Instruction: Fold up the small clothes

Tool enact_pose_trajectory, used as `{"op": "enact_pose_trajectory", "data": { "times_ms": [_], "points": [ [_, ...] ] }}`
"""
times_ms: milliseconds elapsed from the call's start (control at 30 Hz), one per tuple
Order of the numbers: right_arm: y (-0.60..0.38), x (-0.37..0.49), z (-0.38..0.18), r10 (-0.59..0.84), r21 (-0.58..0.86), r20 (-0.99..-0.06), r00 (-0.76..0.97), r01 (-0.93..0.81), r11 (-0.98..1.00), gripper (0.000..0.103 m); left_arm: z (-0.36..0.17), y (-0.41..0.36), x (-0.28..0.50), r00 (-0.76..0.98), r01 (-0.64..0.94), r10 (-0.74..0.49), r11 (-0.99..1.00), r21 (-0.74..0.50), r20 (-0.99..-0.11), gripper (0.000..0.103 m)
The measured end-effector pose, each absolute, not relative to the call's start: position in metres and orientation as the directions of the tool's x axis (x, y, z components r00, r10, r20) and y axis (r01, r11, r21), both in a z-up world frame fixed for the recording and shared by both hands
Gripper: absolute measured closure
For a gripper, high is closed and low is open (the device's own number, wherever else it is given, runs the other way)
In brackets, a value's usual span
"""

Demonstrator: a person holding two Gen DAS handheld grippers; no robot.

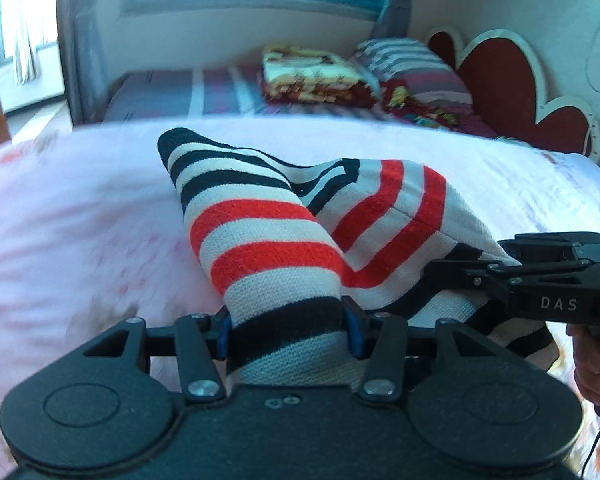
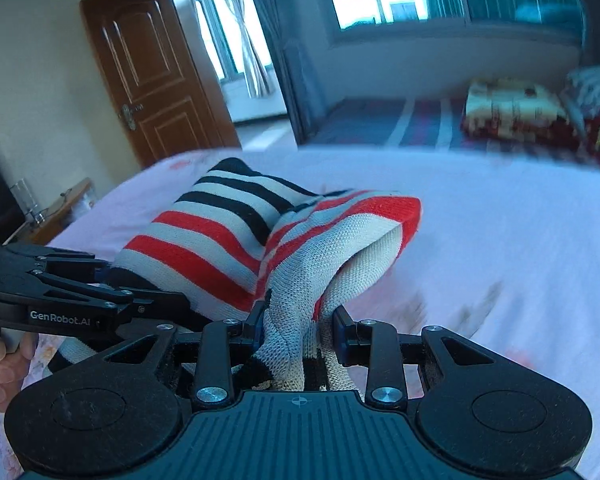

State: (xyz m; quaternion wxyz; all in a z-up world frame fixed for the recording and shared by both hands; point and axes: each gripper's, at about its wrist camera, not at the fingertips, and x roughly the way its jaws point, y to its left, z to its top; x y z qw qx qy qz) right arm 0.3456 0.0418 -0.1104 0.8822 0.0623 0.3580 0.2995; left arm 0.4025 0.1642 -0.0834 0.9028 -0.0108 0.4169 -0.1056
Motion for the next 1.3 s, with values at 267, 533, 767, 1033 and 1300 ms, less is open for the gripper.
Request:
{"op": "enact_pose_trajectory", "data": {
  "times_ms": [267, 533, 767, 1033, 1300],
  "points": [
    [0.016, 0.365, -0.151, 0.591, 0.473, -0.609, 0.528, -0.356, 0.806, 0.067, -0.101, 0.183, 0.392, 0.677, 0.159, -0.205, 0.978, -0.132, -0.707, 0.025],
    [-0.016, 0.35, -0.096, 0.543, 0.39, -0.561, 0.624, -0.38, 0.839, 0.067, -0.067, 0.224, 0.366, 0.762, 0.16, -0.192, 0.981, -0.107, -0.618, 0.028],
    [0.059, 0.391, -0.109, 0.459, 0.184, -0.682, 0.57, -0.474, 0.861, 0.093, -0.08, 0.172, 0.416, 0.673, 0.297, -0.289, 0.949, -0.109, -0.68, 0.038],
    [0.045, 0.38, -0.118, 0.396, 0.13, -0.696, 0.6, -0.437, 0.89, 0.094, -0.088, 0.172, 0.405, 0.673, 0.298, -0.268, 0.951, -0.079, -0.689, 0.055],
    [0.049, 0.304, -0.107, 0.391, 0.006, -0.686, 0.614, -0.531, 0.847, 0.095, -0.091, 0.169, 0.347, 0.717, 0.263, -0.208, 0.965, -0.017, -0.666, 0.055]
  ]
}}
